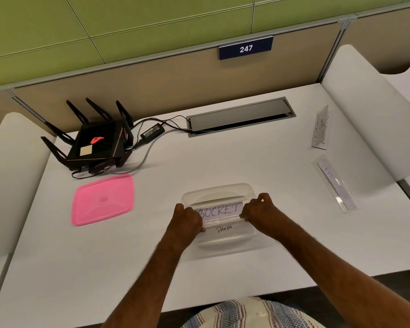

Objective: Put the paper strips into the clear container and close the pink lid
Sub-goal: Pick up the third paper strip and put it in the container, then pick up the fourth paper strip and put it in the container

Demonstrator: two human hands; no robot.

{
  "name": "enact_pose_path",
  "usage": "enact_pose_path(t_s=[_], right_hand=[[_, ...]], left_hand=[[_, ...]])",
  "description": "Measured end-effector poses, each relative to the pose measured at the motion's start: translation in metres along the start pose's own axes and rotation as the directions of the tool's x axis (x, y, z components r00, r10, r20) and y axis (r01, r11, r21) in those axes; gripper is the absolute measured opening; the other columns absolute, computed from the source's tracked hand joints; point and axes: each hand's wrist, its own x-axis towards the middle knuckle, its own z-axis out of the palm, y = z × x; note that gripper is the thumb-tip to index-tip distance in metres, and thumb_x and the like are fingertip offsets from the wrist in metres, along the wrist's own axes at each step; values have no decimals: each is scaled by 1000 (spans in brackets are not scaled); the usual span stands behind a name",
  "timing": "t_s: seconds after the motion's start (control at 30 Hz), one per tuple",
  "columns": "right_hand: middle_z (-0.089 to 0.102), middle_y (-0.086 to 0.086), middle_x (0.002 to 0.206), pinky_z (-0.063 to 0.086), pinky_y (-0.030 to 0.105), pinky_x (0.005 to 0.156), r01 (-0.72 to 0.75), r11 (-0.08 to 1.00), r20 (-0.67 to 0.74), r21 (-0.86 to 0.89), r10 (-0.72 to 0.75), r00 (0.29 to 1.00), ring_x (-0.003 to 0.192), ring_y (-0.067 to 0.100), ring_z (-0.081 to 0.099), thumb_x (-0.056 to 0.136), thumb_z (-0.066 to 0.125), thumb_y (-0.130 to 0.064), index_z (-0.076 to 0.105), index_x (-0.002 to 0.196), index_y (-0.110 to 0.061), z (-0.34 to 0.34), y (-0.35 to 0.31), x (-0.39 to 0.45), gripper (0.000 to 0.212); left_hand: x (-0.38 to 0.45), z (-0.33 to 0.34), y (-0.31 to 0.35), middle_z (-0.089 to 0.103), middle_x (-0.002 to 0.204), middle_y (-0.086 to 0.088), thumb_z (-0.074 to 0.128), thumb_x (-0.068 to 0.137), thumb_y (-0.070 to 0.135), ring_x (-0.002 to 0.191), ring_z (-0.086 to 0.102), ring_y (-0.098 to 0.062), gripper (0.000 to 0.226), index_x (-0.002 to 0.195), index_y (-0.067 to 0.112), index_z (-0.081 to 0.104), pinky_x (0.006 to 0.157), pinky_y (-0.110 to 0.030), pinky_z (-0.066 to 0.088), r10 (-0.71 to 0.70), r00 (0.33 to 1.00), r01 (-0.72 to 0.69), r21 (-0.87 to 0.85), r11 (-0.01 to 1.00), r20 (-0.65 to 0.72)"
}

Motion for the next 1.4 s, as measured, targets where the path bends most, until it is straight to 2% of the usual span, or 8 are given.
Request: enact_pose_path(t_s=[0.07, 0.17, 0.33, 0.5, 0.63, 0.9, 1.17, 1.4], right_hand=[[77, -5, 87, 45, 45, 93, -1, 1000, 25, -15, 2, 1000, 82, 18, 70, 79, 82, -17, 80, 96, -27, 4, -1, 1, 20], [67, -4, 57, 54, 40, 69, -17, 999, -6, -49, 17, 1000, 55, 15, 65, 48, 99, -16, 79, 71, -28, 4, -2, 3, 33], [74, 1, 107, 29, 43, 98, -41, 999, 114, -19, 43, 993, 101, 23, 65, 96, 58, -16, 71, 121, -26, 12, -1, 7, 30], [71, -10, 119, 26, 41, 101, -71, 960, -72, 270, 94, 993, 112, 14, 63, 97, 61, -31, 71, 118, -29, 6, 2, 1, 24], [64, -20, 104, 30, 38, 95, -124, 841, -268, 527, 303, 915, 97, 4, 61, 98, 59, -41, 66, 109, -39, -4, 5, -4, 13], [55, -19, 91, 23, 28, 91, -266, 682, -214, 681, 533, 819, 88, -1, 55, 102, 46, -51, 55, 118, -43, 4, 47, -25, 20], [54, -16, 94, 32, 34, 93, -439, 616, -142, 654, 670, 729, 85, 3, 54, 101, 53, -47, 56, 131, -34, 18, 96, -64, 34], [55, -8, 93, 32, 40, 100, -560, 416, -56, 717, 834, 549, 90, 15, 59, 98, 62, -38, 57, 135, -25, 33, 138, -100, 40]], left_hand=[[0, 1, 1, 72, 87, 6, 66, 89, 45, 91, 60, -16, 24, 80, 23, 71, 83, -35, 20, 4, 1000, -4, 26, 1000, 1], [0, 4, 3, 72, 88, 5, 66, 89, 44, 92, 60, -18, 23, 83, 22, 72, 86, -35, 23, -3, 1000, 4, 44, 999, -23], [-1, 6, 5, 74, 95, 3, 68, 87, 45, 95, 60, -21, 26, 95, 21, 77, 86, -32, 22, -26, 995, 26, -1, 1000, -92], [0, 2, 9, 75, 95, 9, 66, 86, 56, 94, 65, -13, 36, 96, 24, 77, 89, -34, 25, -28, 977, 5, -109, 994, -210], [9, -13, 22, 69, 78, 18, 70, 84, 50, 79, 63, -4, 17, 79, 34, 69, 82, -28, 22, -95, 929, -5, -270, 963, -357], [50, -50, 59, 61, 95, 22, 64, 92, 39, 90, 56, 1, 24, 116, 38, 59, 93, -28, 33, -93, 901, -168, -539, 825, -423], [109, -73, 106, 60, 115, 16, 64, 94, 34, 109, 54, -7, 38, 130, 28, 56, 106, -35, 34, 91, 934, -275, -533, 800, -346], [162, -88, 161, 51, 142, 7, 60, 97, 35, 130, 45, -17, 55, 147, 22, 41, 111, -34, 30, 227, 951, -304, -505, 808, -211]])
